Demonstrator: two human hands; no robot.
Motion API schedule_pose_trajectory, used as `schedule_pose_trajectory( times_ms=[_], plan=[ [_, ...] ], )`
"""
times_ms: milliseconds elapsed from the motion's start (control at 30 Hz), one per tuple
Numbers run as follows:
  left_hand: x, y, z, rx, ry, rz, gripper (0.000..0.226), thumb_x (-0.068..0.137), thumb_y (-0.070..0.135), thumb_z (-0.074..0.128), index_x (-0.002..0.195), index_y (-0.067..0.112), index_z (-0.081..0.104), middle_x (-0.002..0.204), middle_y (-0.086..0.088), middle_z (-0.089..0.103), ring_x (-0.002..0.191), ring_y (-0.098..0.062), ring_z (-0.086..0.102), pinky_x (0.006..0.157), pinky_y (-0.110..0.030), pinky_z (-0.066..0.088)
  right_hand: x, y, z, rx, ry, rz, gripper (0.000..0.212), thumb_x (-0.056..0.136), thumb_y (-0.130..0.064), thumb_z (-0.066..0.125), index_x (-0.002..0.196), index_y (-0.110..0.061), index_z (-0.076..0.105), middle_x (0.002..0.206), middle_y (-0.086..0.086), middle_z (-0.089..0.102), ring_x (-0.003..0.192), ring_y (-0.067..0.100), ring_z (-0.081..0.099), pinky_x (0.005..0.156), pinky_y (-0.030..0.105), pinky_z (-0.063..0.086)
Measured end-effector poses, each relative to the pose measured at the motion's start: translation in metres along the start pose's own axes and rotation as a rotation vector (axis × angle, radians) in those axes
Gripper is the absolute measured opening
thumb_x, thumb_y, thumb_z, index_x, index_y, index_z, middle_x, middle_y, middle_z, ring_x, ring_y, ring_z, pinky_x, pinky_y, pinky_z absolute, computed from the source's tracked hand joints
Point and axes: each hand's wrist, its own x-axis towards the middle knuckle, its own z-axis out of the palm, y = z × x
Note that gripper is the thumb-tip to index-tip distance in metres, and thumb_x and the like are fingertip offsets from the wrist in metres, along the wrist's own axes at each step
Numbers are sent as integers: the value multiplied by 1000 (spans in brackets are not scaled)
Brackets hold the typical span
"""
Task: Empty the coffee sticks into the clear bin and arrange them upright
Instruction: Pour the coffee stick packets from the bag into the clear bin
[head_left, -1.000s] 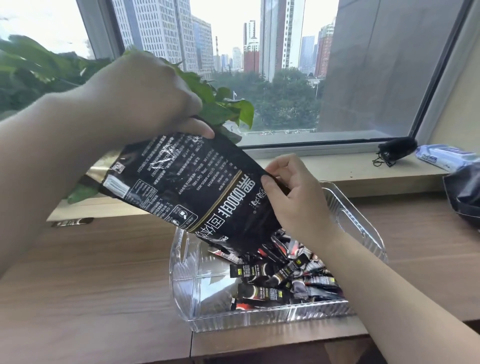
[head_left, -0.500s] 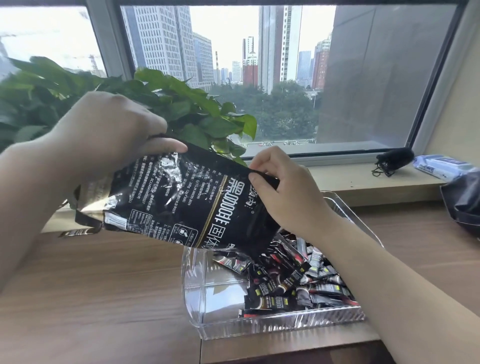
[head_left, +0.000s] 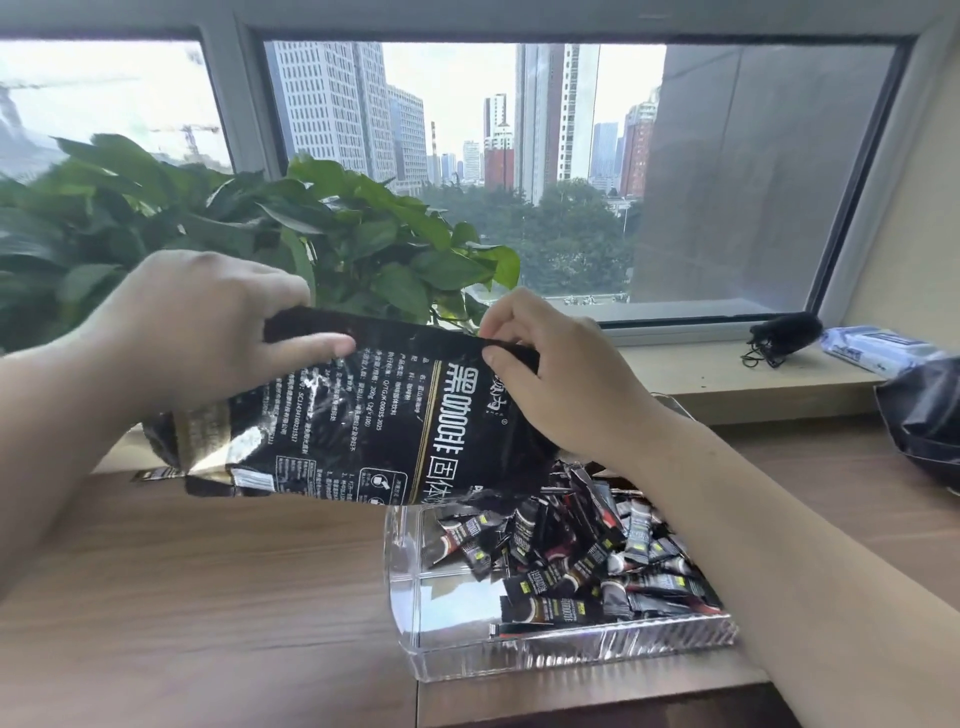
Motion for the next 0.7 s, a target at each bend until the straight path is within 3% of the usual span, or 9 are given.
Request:
schedule_pose_trajectory(
  times_ms=[233,367,500,633,700],
  plan=[
    [-19,-7,4,-79,-2,-44,51,83,75,42,60,30,53,50,9,50,51,-20,53,51,-34,48,2,-12,1,-30,-28,-21,11,97,-24,62,107,-26,57,100,-9,72,59,-8,52,70,30,46],
    [-29,-13,4,-128,5,-51,44,86,72,44,61,35,49,51,11,49,51,-17,51,51,-29,44,4,-15,-3,-23,-28,29,18,93,-32,69,110,-30,63,98,-13,71,88,8,65,83,30,50],
    [-37,-11,3,-137,39,-51,45,86,66,47,61,30,54,50,12,47,49,-18,48,50,-25,38,2,-8,-11,25,-93,115,25,86,-40,75,109,-35,67,101,-19,70,97,-3,63,85,13,43],
    [-42,-6,3,-136,83,-33,57,86,68,57,61,17,58,50,11,48,48,-22,49,49,-28,42,-2,0,-16,97,-179,182,9,86,-37,76,94,-36,71,87,-18,73,79,-6,66,72,9,49],
    [-45,-5,6,-144,94,-46,58,83,72,48,62,19,59,50,12,48,49,-22,50,50,-30,43,-2,2,-16,92,-174,186,3,88,-34,74,88,-32,73,81,-12,73,73,1,66,65,12,48]
  ],
)
